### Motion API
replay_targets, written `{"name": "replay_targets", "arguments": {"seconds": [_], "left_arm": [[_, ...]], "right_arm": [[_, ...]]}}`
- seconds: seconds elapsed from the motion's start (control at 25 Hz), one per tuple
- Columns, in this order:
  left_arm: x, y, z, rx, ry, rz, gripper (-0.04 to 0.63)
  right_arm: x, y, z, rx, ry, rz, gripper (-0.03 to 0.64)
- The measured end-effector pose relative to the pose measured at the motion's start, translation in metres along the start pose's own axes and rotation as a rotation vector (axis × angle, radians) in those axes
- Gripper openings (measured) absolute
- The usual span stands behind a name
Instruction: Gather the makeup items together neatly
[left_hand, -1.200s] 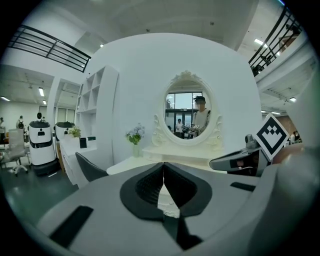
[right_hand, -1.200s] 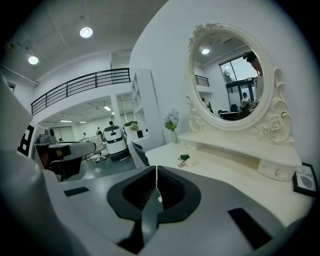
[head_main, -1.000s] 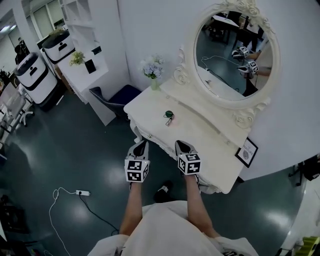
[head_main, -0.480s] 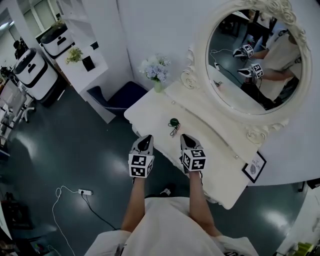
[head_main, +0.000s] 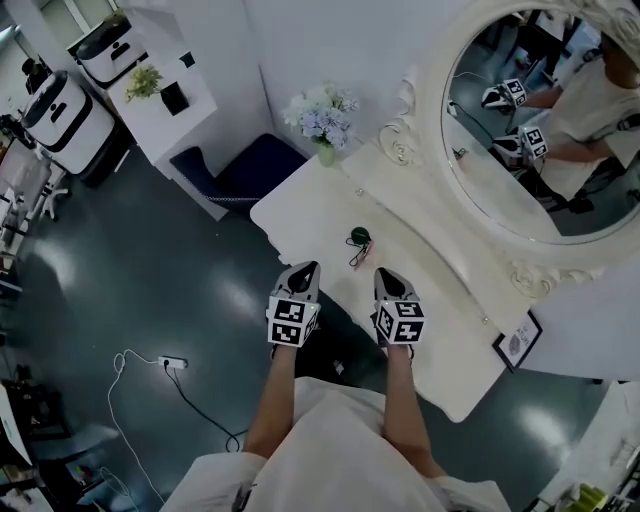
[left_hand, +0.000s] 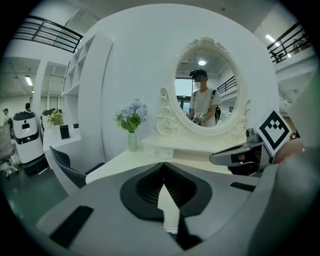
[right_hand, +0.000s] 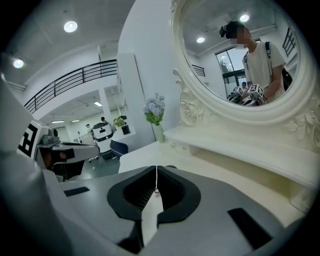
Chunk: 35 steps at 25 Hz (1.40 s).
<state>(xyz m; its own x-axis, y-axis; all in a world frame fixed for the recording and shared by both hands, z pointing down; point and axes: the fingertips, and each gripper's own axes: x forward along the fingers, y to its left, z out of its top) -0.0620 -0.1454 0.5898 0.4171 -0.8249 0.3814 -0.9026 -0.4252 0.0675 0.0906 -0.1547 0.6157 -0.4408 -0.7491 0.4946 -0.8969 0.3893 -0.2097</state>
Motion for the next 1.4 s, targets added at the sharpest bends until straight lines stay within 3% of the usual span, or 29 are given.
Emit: {"name": "replay_targets", "arguments": {"seconds": [0.36,0.76,0.96,1.08,1.4], "left_arm": [[0.072,0.034,0.012,0.081,0.063,-0.09,0.015],[0.133,0.025,0.008,0.112,0.138,-0.246,0.015],[0.163,0.0,-0.018,0.176,0.182,-0.385,0.02],[0.18,-0.016,-0.031,0.222,0.214,-0.48,0.056],[0.21,-0.046,-0.065,0.396,0.309,-0.713,0.084]], "right_arm": [[0.05,-0.018,0.015,-0.021,0.085,0.005,0.041],[0.089,-0.035,0.045,-0.05,0.128,0.007,0.041],[0.099,-0.047,0.043,-0.054,0.137,-0.011,0.041],[0.103,-0.056,0.043,-0.047,0.134,-0.037,0.041],[0.096,-0.081,0.037,-0.067,0.149,-0.104,0.041]]}}
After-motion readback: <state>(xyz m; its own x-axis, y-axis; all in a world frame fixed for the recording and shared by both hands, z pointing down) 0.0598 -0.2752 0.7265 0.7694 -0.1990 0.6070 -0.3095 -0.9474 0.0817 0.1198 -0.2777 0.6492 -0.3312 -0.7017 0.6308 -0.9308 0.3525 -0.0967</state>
